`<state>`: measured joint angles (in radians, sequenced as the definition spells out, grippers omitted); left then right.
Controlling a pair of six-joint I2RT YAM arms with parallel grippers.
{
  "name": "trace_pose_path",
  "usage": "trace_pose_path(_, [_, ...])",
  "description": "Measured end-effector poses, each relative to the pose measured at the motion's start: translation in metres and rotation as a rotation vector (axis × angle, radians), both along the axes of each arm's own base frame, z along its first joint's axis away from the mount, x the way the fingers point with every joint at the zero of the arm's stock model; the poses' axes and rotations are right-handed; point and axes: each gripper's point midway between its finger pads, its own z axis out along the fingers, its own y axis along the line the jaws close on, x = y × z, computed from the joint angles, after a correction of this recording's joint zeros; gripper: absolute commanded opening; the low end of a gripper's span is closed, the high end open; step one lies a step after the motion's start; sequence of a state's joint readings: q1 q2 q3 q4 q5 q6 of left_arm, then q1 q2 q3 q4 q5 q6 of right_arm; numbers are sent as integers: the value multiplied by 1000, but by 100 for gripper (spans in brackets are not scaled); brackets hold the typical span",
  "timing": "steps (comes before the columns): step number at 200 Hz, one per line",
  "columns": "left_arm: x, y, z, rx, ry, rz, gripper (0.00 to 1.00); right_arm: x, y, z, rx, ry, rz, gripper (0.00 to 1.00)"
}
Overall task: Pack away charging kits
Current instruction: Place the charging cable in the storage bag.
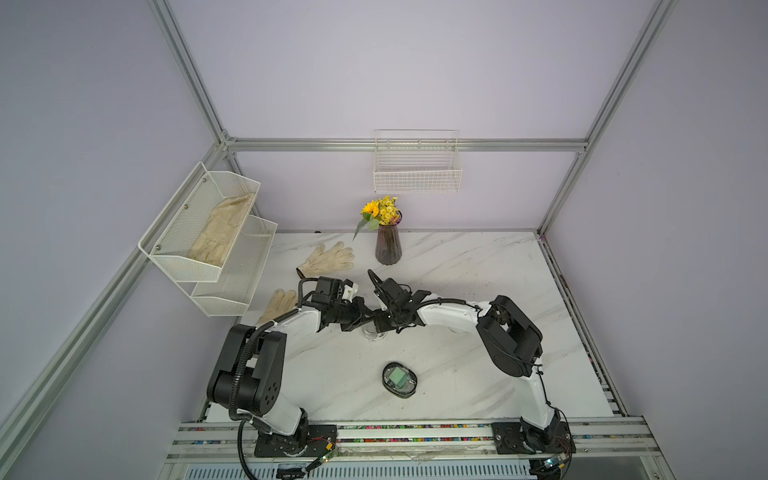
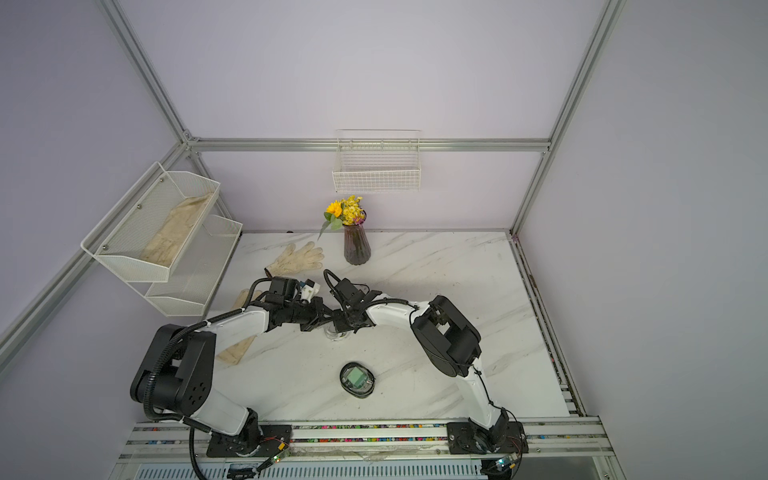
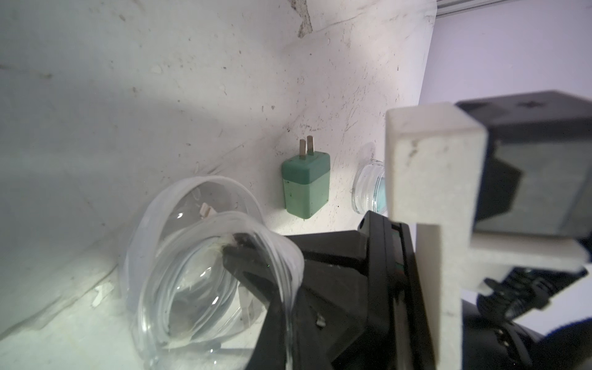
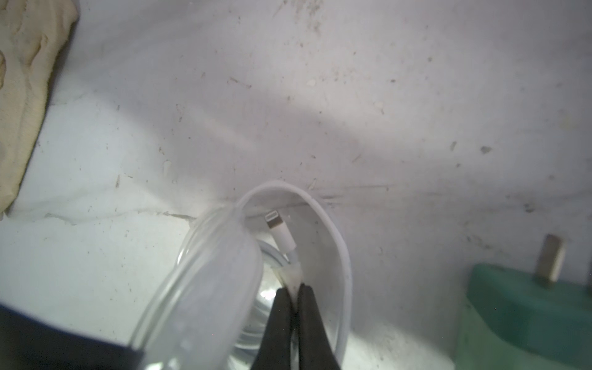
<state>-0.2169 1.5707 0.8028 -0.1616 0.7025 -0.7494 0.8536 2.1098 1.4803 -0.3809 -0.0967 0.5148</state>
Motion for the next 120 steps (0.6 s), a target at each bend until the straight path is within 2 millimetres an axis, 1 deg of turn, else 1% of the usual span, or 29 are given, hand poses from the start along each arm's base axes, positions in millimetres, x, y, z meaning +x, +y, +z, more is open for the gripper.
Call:
trace_pose_path(15, [1, 0, 0, 4, -6, 3, 6, -1, -3, -4, -11, 3, -5, 0])
trace_pose_path(63, [4, 2, 0, 14, -19, 12, 7, 1, -4, -4, -14, -6, -10, 0])
trace_pose_path(71, [4, 2, 0, 13, -20, 12, 7, 1, -4, -4, -13, -6, -10, 10])
trace_pose_path(80, [5, 2, 0, 13, -21, 12, 7, 1, -3, -4, -12, -7, -10, 17])
trace_pose_path(105, [5, 2, 0, 14, -24, 10, 8, 2, -4, -1, -11, -15, -9, 24])
trace_pose_path(114, [5, 2, 0, 15, -25, 8, 8, 2, -4, 5, -2, -23, -12, 25])
trace_pose_path(120, [5, 2, 0, 15, -26, 7, 8, 2, -4, 12, 5, -32, -12, 28])
